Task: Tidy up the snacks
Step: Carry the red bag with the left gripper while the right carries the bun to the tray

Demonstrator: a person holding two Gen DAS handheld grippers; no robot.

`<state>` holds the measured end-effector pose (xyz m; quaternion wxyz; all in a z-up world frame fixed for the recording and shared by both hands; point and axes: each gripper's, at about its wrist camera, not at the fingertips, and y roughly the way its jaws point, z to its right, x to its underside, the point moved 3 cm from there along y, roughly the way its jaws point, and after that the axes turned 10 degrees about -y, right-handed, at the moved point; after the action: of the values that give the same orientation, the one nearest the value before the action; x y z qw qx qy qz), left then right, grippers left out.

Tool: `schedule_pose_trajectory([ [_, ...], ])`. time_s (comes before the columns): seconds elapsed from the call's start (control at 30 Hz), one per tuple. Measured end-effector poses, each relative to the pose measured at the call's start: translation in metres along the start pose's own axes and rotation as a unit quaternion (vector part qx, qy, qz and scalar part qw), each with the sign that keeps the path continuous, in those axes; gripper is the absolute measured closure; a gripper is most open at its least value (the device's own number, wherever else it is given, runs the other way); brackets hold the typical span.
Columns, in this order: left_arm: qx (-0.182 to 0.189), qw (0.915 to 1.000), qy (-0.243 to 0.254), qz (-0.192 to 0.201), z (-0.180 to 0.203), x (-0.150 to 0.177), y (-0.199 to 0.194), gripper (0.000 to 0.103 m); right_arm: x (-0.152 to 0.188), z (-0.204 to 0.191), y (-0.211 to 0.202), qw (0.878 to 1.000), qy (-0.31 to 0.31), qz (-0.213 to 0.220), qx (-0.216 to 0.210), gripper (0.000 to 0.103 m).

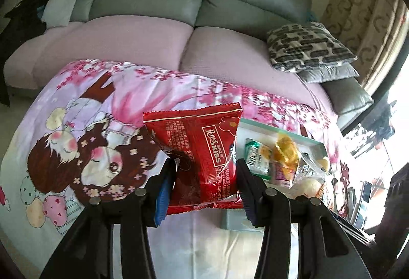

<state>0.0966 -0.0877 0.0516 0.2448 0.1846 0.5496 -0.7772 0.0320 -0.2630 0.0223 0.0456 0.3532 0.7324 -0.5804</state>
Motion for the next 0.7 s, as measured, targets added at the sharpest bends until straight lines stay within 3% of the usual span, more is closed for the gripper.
schedule_pose_trajectory([
  [0.33,0.020,0.9965,0.071,-0.040,0.064,0.030,0.028,0.054,0.000,0.080,-0.018,0.997,0.069,0.013,0.044,0.047],
  [0.7,0.000,0.9924,0.090,-0.084,0.075,0.054,0.073,0.053,0.008,0.097,-0.002,0.997,0.069,-0.011,0.045,0.047],
])
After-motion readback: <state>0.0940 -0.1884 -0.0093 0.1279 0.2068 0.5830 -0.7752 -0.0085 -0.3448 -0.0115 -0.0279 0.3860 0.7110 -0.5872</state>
